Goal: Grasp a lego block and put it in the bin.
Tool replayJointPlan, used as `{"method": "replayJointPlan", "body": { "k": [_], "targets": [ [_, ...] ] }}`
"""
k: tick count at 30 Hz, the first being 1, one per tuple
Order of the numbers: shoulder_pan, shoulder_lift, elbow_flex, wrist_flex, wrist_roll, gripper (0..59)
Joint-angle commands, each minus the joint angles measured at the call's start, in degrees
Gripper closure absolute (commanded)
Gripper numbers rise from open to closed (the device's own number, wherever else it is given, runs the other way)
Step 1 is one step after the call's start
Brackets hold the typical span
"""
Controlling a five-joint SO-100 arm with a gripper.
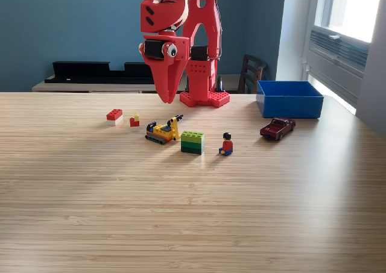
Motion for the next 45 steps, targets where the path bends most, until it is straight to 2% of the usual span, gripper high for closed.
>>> {"method": "replayJointPlan", "body": {
  "k": [1,12,34,45],
  "targets": [
    [0.26,4.04,1.93,-2.11,2.02,36.0],
    [0.62,4.04,12.3,-8.44,0.62,34.3],
    [5.98,4.04,20.21,-17.84,-2.55,37.1],
    [5.89,4.04,22.94,-22.85,-3.25,40.7]
  ]
}}
